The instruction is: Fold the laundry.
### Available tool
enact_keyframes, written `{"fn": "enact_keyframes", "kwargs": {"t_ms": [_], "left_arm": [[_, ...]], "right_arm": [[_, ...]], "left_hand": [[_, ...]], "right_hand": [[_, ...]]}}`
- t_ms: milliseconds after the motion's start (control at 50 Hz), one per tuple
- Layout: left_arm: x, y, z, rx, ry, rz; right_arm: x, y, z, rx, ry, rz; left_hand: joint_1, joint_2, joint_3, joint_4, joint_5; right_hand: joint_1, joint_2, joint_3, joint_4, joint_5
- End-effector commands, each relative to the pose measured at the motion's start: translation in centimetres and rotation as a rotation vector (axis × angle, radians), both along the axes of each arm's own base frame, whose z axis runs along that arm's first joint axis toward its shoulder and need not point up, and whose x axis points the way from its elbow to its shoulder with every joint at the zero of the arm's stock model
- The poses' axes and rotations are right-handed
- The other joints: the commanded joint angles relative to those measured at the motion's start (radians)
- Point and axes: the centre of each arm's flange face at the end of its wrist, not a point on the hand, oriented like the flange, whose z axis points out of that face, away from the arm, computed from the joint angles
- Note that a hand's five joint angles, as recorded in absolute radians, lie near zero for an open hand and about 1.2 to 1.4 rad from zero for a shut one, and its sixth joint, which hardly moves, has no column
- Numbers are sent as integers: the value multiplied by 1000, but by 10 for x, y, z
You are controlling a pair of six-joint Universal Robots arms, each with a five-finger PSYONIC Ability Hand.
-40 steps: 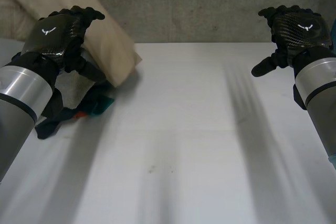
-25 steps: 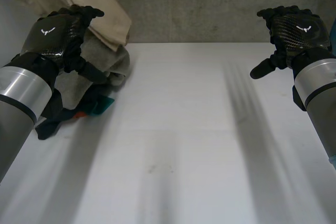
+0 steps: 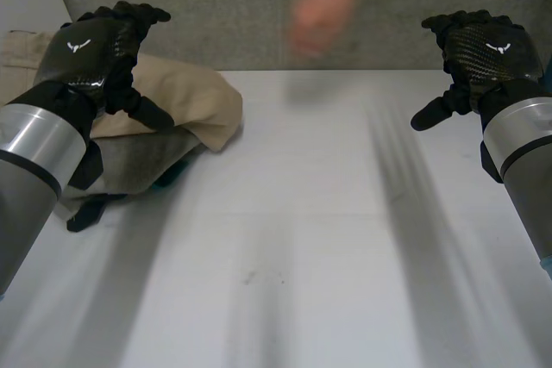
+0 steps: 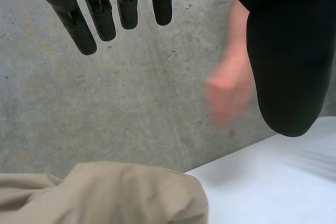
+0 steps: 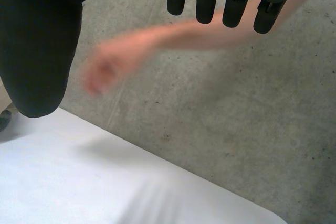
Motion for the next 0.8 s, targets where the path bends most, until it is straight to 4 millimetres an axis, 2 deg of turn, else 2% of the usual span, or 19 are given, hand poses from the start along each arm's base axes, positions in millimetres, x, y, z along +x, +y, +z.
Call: {"fn": "enact_keyframes", "kwargs": {"t_ms": [20,40,100,180,200,240,260,320,340,400,420,440,500,620,660,700,720,780,800], "left_arm": [[-3,-35,-8,-81,-124,50],[-4,-51,-19,-91,-207,74],[-2,-73,-33,-108,-334,109],[6,-113,-58,-121,-523,165],[13,-131,-66,-120,-576,193],[22,-148,-77,-109,-609,216],[24,-160,-88,-93,-625,218],[30,-175,-97,-83,-623,235],[30,-182,-102,-76,-619,236],[29,-185,-103,-76,-604,232],[28,-185,-102,-80,-586,223],[26,-184,-101,-83,-572,212],[17,-180,-97,-90,-513,144],[10,-172,-67,-137,-410,100],[2,-161,-47,-168,-357,81],[-9,-148,-29,-201,-313,49],[-19,-135,-10,-236,-262,20],[-34,-114,16,-288,-183,-32],[-45,-99,31,-329,-123,-76]], "right_arm": [[0,0,-1,1,5,1],[0,0,-1,0,7,0],[0,0,-1,0,8,0],[1,1,-2,3,12,11],[1,1,-3,5,13,17],[3,2,-4,6,22,37],[4,2,-4,5,24,43],[5,2,-6,8,36,59],[6,2,-7,10,38,61],[5,2,-9,13,44,61],[5,2,-9,12,46,61],[5,2,-9,11,49,60],[5,1,-10,11,58,59],[2,-3,-8,1,64,46],[2,-3,-7,-1,65,46],[2,-4,-3,-15,60,44],[1,-3,0,-24,58,43],[1,-3,8,-52,53,40],[0,-3,10,-60,53,40]], "left_hand": [[-15,-13,-17,-9,-18],[-15,-13,-17,-9,-18],[-12,-10,-14,-6,-15],[0,2,-2,6,-4],[6,7,4,12,2],[12,13,10,18,8],[14,16,13,21,11],[38,40,36,44,34],[111,112,109,117,107],[401,403,399,407,397],[780,782,778,786,776],[941,942,939,947,937],[1176,1178,1174,1182,1172],[1177,1179,1175,1183,1173],[1177,1179,1175,1183,1173],[1177,1179,1175,1183,1173],[1177,1179,1175,1183,1173],[1177,1179,1175,1183,1173],[1177,1179,1175,1183,1173]], "right_hand": [[-60,-37,-35,-36,-47],[-60,-37,-35,-36,-47],[-60,-37,-35,-36,-47],[-60,-37,-35,-36,-47],[-60,-37,-35,-36,-47],[-60,-37,-35,-36,-47],[-60,-37,-35,-36,-47],[-60,-37,-35,-36,-47],[-60,-37,-35,-36,-47],[-60,-37,-35,-36,-47],[-60,-37,-35,-36,-47],[-60,-37,-35,-36,-47],[-60,-37,-35,-36,-47],[-60,-37,-35,-36,-47],[-60,-37,-35,-36,-47],[-60,-37,-35,-36,-47],[-60,-37,-35,-36,-47],[-60,-37,-35,-36,-47],[-60,-37,-35,-36,-47]]}}
